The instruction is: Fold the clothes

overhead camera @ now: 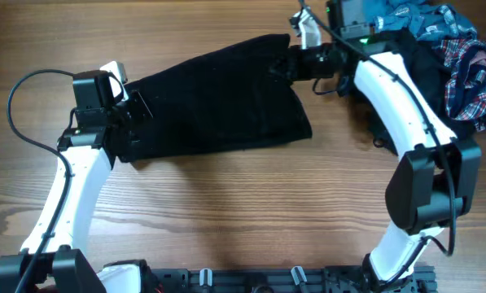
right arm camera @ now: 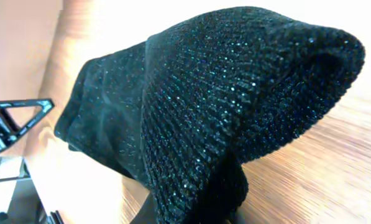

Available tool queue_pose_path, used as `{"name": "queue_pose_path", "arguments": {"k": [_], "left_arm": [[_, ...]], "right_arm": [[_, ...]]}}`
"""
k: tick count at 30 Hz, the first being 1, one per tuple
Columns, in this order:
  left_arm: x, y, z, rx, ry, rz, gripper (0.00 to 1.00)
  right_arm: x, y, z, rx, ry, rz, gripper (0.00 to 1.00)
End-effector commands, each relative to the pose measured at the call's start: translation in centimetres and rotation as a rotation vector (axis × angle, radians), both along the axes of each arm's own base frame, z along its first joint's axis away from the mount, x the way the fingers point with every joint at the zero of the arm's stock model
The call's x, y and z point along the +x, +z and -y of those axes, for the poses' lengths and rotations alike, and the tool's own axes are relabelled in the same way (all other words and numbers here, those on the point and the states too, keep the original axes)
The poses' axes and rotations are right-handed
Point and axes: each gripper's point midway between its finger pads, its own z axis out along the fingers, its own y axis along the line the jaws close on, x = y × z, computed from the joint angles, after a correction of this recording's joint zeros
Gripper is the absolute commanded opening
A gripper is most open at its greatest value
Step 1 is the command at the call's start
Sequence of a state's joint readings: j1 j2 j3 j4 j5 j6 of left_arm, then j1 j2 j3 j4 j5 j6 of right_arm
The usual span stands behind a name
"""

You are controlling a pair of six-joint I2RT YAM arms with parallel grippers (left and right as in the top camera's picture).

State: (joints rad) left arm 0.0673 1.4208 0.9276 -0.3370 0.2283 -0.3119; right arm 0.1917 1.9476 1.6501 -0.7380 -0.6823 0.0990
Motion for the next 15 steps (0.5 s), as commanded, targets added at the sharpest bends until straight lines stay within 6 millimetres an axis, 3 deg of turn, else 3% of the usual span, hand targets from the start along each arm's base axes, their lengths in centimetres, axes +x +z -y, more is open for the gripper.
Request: {"name": "queue_pose_path", "arguments": {"k": [1,9,15], "left_arm": [[0.4,1.5,-0.1,0.026,-0.010,0.043,0.18],[0.2,1.0,-1.2,0.074,0.035,0.024,0.25],[0.0,0.3,-1.7,0.098,0.057,-0.004,0.27]], "right_arm": [[1.2,0.4,2.7,-0.028,-0.011,0.047,0.04],[1.6,-0.7,7.0,-0.095,-0.096,0.006,0.04],[1.5,-0.9,7.5,-0.110,-0.107,-0.003,0.04]]}}
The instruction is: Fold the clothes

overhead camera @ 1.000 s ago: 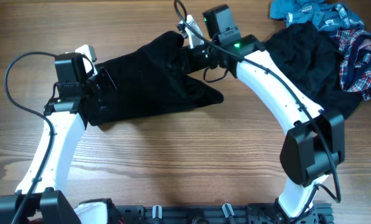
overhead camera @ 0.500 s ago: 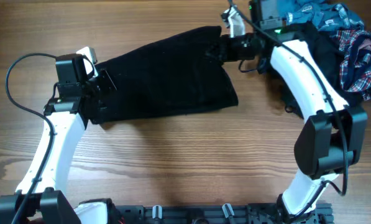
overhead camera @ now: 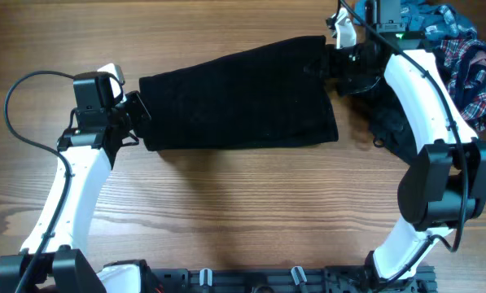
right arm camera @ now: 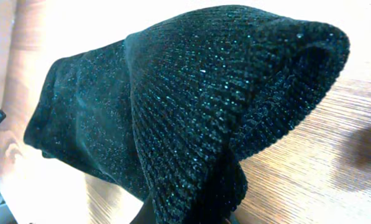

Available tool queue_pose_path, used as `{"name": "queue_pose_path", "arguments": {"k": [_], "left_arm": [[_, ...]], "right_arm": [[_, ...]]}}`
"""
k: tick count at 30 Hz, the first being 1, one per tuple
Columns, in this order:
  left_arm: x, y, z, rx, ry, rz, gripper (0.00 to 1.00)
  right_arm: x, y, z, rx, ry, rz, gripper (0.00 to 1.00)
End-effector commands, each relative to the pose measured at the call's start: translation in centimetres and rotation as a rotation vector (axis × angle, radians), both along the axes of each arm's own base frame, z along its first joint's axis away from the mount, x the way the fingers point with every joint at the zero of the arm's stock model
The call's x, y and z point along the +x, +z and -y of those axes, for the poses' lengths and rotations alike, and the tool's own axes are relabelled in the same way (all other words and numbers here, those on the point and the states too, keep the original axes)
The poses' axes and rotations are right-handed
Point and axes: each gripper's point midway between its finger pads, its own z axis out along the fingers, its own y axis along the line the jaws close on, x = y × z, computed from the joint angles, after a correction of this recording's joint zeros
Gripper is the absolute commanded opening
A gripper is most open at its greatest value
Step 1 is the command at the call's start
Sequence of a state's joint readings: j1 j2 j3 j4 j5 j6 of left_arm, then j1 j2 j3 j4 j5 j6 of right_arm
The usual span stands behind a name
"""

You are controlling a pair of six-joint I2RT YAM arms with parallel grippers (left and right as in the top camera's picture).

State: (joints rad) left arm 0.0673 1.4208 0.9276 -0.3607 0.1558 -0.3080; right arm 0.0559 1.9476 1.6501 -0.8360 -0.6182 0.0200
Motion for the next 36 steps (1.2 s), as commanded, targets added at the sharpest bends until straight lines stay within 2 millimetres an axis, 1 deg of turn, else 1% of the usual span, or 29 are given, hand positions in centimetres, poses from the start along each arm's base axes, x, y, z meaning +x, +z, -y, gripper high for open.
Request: {"name": "queue_pose_path", "arguments": {"k": [1,6,9,10,11,13,16,20,23,26,31,32,34,36], "left_arm": [[0.4,0.7,-0.6,0.048,0.014,0.018,0.27],[0.5,-1.2,-1.1,0.063,0.029,-0.032,0.26],[0.8,-2.8,-1.1,0.061,0.027,-0.063,0.25],[1.2,-3.8,-1.0,0.058,0.025,-0.075,0.24],[1.4,-4.1,-1.0,0.053,0.021,-0.076,0.24],[2.0,-4.3,-0.7,0.040,0.010,-0.063,0.23],[2.7,-3.9,-0.3,0.023,-0.006,-0.030,0.23],[3.0,-3.7,-0.2,0.021,-0.008,-0.013,0.23],[3.0,-4.3,0.0,0.016,-0.016,-0.028,0.23],[2.9,-5.6,0.8,0.013,-0.034,-0.059,0.21],[2.6,-8.2,2.4,0.012,-0.075,-0.119,0.18],[2.6,-8.8,2.9,0.013,-0.086,-0.129,0.17],[2.6,-9.6,3.3,0.013,-0.095,-0.142,0.12],[2.5,-10.1,3.3,0.013,-0.097,-0.154,0.05]], "right_arm": [[0.7,0.6,0.3,-0.019,0.004,0.033,0.04],[0.5,0.7,0.0,-0.003,0.016,0.026,0.04],[0.2,0.8,-0.6,0.002,0.029,0.023,0.04],[0.2,0.8,-1.0,0.002,0.039,0.026,0.04],[0.1,0.8,-1.2,0.002,0.043,0.028,0.04],[0.1,0.8,-1.4,0.000,0.048,0.032,0.04],[0.0,0.8,-1.6,0.001,0.050,0.027,0.04],[-0.2,0.7,-1.7,0.001,0.052,0.019,0.04],[-0.3,0.7,-2.2,0.001,0.065,0.019,0.04],[-0.6,1.0,-3.4,0.001,0.089,0.026,0.04],[-0.8,2.5,-5.4,0.006,0.132,0.055,0.04],[-0.7,3.2,-5.9,0.008,0.141,0.069,0.04],[-0.6,4.7,-6.8,0.014,0.156,0.095,0.04],[-0.5,6.1,-7.9,0.026,0.164,0.118,0.04]]}}
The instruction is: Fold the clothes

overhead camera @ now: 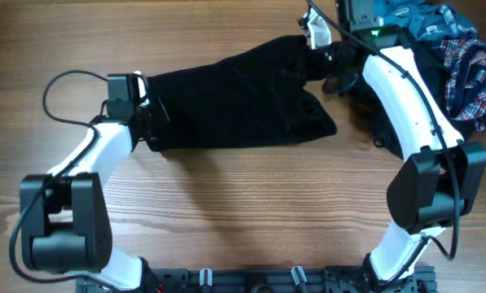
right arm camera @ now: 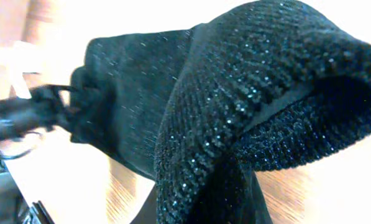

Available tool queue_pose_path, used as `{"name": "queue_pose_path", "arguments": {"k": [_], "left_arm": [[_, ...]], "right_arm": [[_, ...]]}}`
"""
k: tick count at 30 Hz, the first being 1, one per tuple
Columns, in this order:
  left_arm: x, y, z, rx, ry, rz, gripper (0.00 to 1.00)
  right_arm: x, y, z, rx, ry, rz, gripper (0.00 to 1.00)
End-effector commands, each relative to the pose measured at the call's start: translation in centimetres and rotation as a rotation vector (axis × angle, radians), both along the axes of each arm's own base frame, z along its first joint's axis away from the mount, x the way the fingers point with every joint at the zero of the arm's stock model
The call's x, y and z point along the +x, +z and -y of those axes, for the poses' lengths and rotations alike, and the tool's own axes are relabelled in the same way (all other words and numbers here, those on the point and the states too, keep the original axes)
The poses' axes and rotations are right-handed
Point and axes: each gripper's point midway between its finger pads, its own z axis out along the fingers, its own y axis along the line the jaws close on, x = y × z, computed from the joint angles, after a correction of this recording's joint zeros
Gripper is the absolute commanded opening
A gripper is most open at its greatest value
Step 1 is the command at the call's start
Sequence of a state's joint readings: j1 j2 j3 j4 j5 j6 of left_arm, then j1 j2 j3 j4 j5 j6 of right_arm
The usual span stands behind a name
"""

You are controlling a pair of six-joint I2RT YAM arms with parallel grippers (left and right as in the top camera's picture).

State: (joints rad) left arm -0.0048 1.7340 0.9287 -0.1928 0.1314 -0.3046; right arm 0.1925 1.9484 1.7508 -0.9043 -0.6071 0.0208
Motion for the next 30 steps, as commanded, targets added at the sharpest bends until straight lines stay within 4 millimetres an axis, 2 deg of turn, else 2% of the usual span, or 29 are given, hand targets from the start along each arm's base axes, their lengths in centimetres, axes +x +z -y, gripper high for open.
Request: {"name": "queue_pose_path", "arguments": {"k": [1,4,6,10,13,17,20,25,29,30], "left_arm": [[0.2,-0.8,1.0,-0.006,-0.036,-0.014,0.04],[0.3,-0.8,1.0,-0.006,-0.036,-0.010,0.04],[0.3,-0.8,1.0,-0.007,-0.036,-0.010,0.04],[0.2,-0.8,1.0,-0.007,-0.036,-0.015,0.04],[0.1,-0.9,1.0,-0.007,-0.037,-0.019,0.04],[0.0,-1.0,1.0,-0.007,-0.037,-0.021,0.04],[0.1,-1.0,1.0,-0.007,-0.037,-0.021,0.04],[0.1,-0.7,1.0,-0.007,-0.037,-0.015,0.04],[0.7,2.3,1.0,-0.007,-0.036,0.063,0.04],[1.0,5.7,0.8,-0.001,-0.032,0.146,0.04]], "right_arm": [[0.8,3.9,-2.6,0.044,0.047,0.096,0.04],[0.5,5.2,-4.8,0.064,0.074,0.122,0.04],[0.0,5.8,-7.1,0.090,0.091,0.134,0.04],[-0.7,6.3,-11.2,0.123,0.102,0.148,0.04],[-1.2,6.4,-13.4,0.130,0.097,0.156,0.04],[-2.4,5.7,-16.5,0.141,0.115,0.139,0.04],[-3.2,4.1,-18.6,0.126,0.131,0.116,0.04],[-3.1,2.9,-20.1,0.144,0.141,0.104,0.04],[-2.8,2.9,-20.5,0.160,0.141,0.112,0.04],[-2.5,3.2,-20.7,0.175,0.135,0.124,0.04]]}}
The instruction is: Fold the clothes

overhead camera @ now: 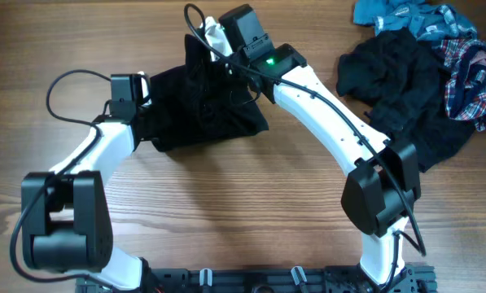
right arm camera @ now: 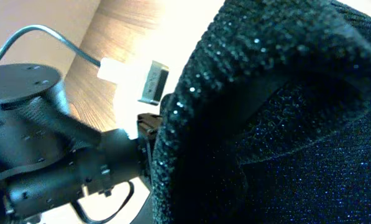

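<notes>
A black knit garment (overhead camera: pixel 206 110) lies doubled over on the wooden table (overhead camera: pixel 226 220), left of centre. My right gripper (overhead camera: pixel 212 63) reaches across from the right and is shut on the garment's far edge, held over its left half. In the right wrist view the black knit (right arm camera: pixel 284 124) fills most of the frame and hides my fingers. My left gripper (overhead camera: pixel 142 102) sits at the garment's left edge, apparently shut on it. The left arm (right arm camera: pixel 42 149) shows close beside the fabric.
A pile of other clothes sits at the far right: a crumpled black piece (overhead camera: pixel 393 77), a blue one (overhead camera: pixel 405 16) and a plaid one (overhead camera: pixel 470 77). The right arm's white links (overhead camera: pixel 324 114) span the middle of the table.
My right gripper has moved from the far right to the left, taking the garment's right end over its left half. The garment is now about half as wide. The left gripper stays at its edge.
First the garment hung skewed between both grippers. Then it was stretched wide and flat across the table. Then the left arm stood nearer the middle and the cloth was slacker. Now its right end lies over the left half.
</notes>
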Available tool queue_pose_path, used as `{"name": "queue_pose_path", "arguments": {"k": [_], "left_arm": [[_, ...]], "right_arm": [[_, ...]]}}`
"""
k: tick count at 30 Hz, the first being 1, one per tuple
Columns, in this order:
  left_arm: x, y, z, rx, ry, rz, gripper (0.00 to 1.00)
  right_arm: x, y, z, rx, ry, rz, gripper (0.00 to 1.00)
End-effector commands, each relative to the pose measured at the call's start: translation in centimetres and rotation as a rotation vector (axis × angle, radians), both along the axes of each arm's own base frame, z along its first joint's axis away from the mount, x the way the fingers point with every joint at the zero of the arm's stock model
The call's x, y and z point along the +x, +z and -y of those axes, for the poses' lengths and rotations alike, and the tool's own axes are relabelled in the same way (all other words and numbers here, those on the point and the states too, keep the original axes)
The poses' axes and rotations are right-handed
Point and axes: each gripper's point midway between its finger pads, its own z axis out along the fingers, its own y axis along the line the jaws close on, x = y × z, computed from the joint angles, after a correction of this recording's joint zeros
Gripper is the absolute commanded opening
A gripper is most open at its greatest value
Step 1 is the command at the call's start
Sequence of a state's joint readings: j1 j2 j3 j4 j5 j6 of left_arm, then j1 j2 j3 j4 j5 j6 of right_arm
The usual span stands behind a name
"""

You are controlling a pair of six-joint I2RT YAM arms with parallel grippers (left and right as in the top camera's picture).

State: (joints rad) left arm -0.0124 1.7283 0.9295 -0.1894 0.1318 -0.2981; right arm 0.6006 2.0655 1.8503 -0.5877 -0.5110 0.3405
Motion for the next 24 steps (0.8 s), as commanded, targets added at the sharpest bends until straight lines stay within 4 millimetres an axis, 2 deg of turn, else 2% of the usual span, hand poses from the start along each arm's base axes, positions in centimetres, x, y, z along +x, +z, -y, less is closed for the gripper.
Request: {"name": "queue_pose_path", "arguments": {"k": [1,5,8,10,13,24], "left_arm": [[0.9,7.1,0.3,0.005,-0.011,0.177,0.04],[0.0,13.2,-1.1,0.062,0.044,0.314,0.04],[-1.6,17.8,-1.8,0.086,0.075,0.417,0.04],[-2.4,19.0,-1.8,0.083,0.076,0.441,0.04],[-3.0,19.2,-1.8,0.084,0.075,0.432,0.04],[-2.7,13.9,-1.9,0.100,0.072,0.265,0.04]], "right_arm": [[0.6,2.1,-1.2,0.065,0.006,0.037,0.04],[0.5,2.7,-1.8,0.092,0.022,0.052,0.04],[0.4,3.1,-2.4,0.107,0.030,0.069,0.04],[0.2,3.3,-2.8,0.112,0.038,0.075,0.04],[0.0,3.3,-3.1,0.115,0.044,0.079,0.04],[-0.3,2.9,-2.9,0.096,0.052,0.070,0.04]]}}
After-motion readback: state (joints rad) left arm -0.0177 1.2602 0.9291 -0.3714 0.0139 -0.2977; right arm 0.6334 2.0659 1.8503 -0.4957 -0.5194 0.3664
